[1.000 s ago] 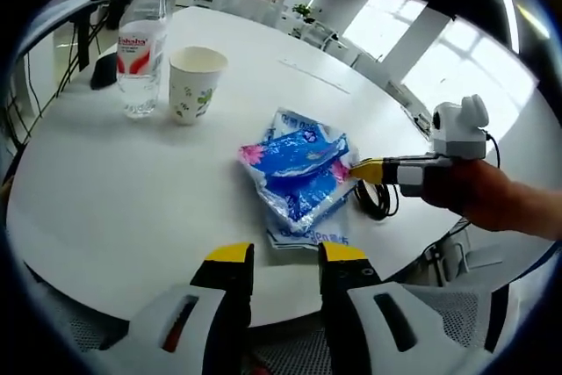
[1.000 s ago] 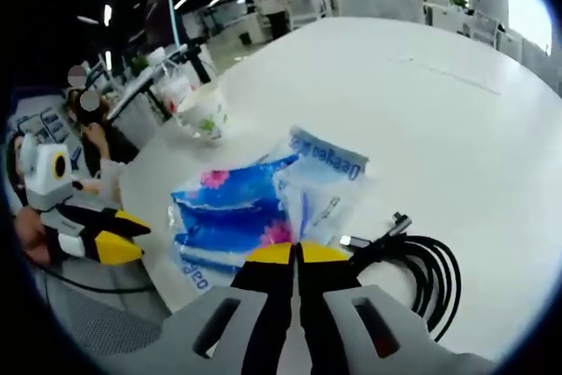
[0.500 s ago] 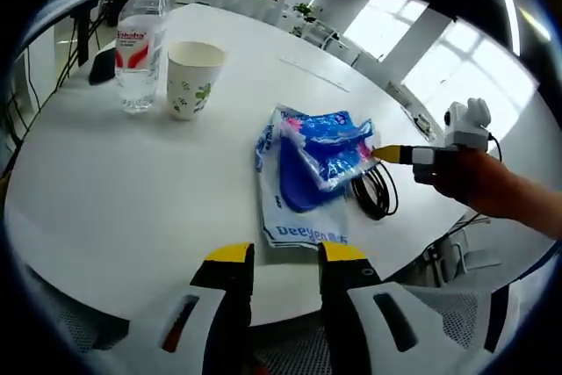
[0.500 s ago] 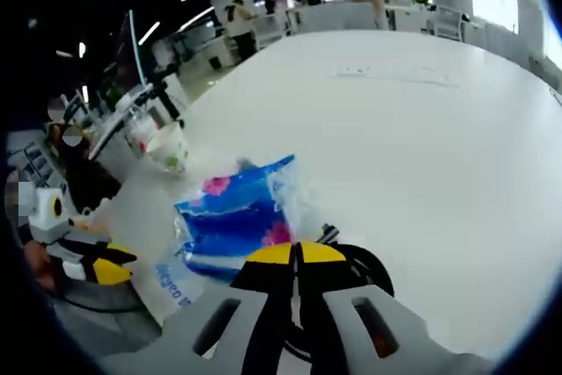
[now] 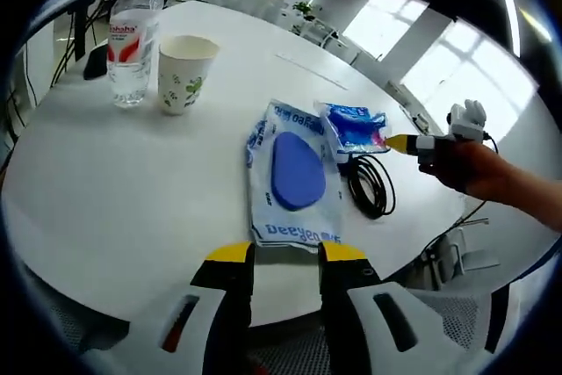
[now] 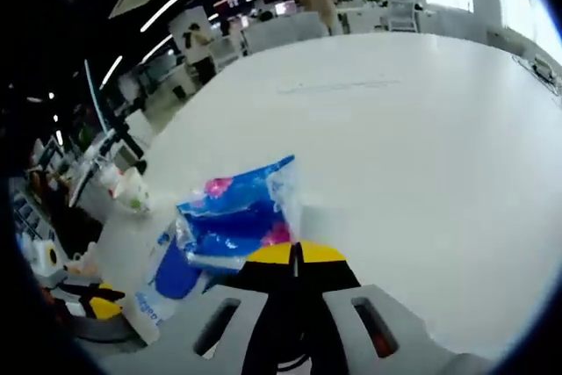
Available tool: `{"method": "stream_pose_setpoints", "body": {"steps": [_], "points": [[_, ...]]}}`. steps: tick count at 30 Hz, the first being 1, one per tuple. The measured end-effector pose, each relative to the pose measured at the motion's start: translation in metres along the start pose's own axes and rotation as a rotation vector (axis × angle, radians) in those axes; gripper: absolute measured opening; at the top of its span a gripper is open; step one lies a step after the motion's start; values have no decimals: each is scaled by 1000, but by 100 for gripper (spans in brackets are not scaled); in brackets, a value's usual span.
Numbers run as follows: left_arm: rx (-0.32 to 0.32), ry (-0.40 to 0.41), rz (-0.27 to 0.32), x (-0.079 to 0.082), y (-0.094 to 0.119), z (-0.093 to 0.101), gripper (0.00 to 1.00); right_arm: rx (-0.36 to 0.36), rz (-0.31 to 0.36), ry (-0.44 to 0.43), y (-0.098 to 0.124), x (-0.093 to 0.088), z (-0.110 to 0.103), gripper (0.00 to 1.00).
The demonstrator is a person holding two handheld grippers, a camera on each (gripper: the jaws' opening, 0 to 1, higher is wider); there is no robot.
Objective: Arrange the tabletop items into an orderly group along one side of the table until the central work area is clear of visible clutter.
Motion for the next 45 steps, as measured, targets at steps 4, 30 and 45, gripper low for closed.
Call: {"method": "stream_pose_setpoints", "body": {"steps": [4,30,45], "points": [[5,12,2,-1,0,-1,27,-21,6,-7,1,5,13,0],[2,17,-29,-7,-4,4,26,-106,-13,-56,3,3,79,0],[-9,34,-83,-14,-9,8,24,-134,-49,-66,7,-15,95,0]]}}
Point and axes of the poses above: the point that each gripper's makers call its tool centre point, and the gripper's own axes: y roughly backward along the fingers, z roughly to its right, x roughly out of its top, the point moved 6 cm from there along y, roughly backward along the fingers, and after that the axes turned 9 degrees about x, right-handed, at the moved point
